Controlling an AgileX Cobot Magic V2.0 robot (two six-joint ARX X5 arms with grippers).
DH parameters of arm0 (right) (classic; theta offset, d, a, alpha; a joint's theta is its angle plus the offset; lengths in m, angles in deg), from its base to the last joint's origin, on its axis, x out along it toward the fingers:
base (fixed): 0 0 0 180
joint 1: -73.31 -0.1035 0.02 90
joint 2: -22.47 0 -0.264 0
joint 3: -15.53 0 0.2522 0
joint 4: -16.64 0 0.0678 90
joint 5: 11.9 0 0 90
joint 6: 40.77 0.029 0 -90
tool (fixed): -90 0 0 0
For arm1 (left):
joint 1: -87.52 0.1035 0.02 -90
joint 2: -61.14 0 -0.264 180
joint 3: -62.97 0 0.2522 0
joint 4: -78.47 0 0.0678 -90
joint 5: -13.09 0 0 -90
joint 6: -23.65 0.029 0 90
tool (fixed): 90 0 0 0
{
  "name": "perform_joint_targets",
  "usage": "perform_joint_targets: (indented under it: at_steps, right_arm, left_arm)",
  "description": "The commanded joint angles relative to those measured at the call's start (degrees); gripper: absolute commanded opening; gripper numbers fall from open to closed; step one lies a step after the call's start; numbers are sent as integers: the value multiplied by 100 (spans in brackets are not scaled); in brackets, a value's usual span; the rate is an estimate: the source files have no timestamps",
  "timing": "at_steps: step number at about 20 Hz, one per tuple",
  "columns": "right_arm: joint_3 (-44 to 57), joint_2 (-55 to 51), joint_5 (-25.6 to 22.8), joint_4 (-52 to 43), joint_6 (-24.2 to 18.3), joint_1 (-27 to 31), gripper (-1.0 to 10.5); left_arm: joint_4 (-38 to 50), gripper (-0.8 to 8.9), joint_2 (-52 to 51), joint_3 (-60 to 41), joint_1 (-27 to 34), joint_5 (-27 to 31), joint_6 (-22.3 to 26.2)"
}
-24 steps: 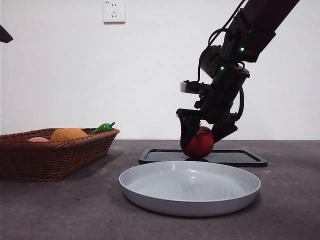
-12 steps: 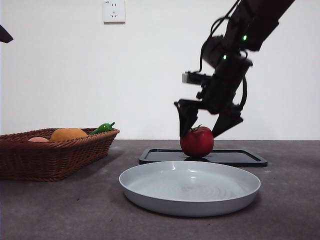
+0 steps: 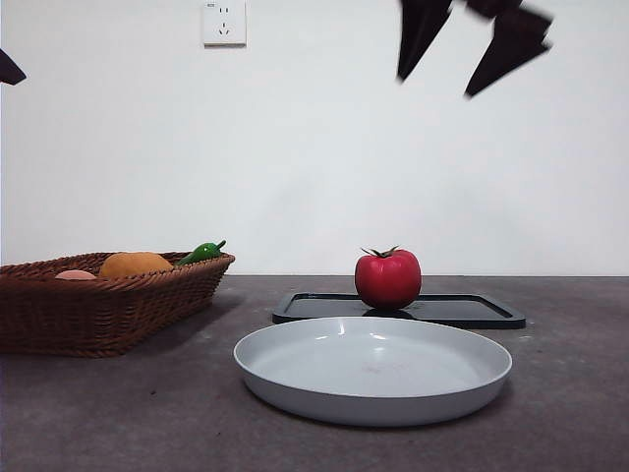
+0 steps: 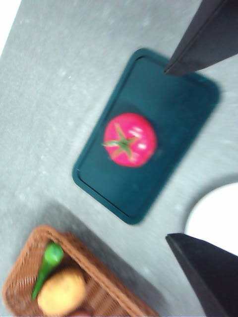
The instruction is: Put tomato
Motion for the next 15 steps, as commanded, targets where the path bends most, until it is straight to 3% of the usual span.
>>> perform_joint_targets:
  at_steps: [1,6,11,15]
  right_arm:
    - [59,-426,13,273,77,-31,505]
    - [1456,-1902,164,269,105,-37,505]
    - [3086,-3412,1515,286,396,-92,504]
    - [3792,-4194,1665,474,494,-284,504]
  left_arm:
    - [44,562,31,116,-22,-13,70]
    - [46,562,31,116,-22,-13,72]
    - [44,562,31,116,-22,-13,72]
    - [42,562,31,116,-22,-13,70]
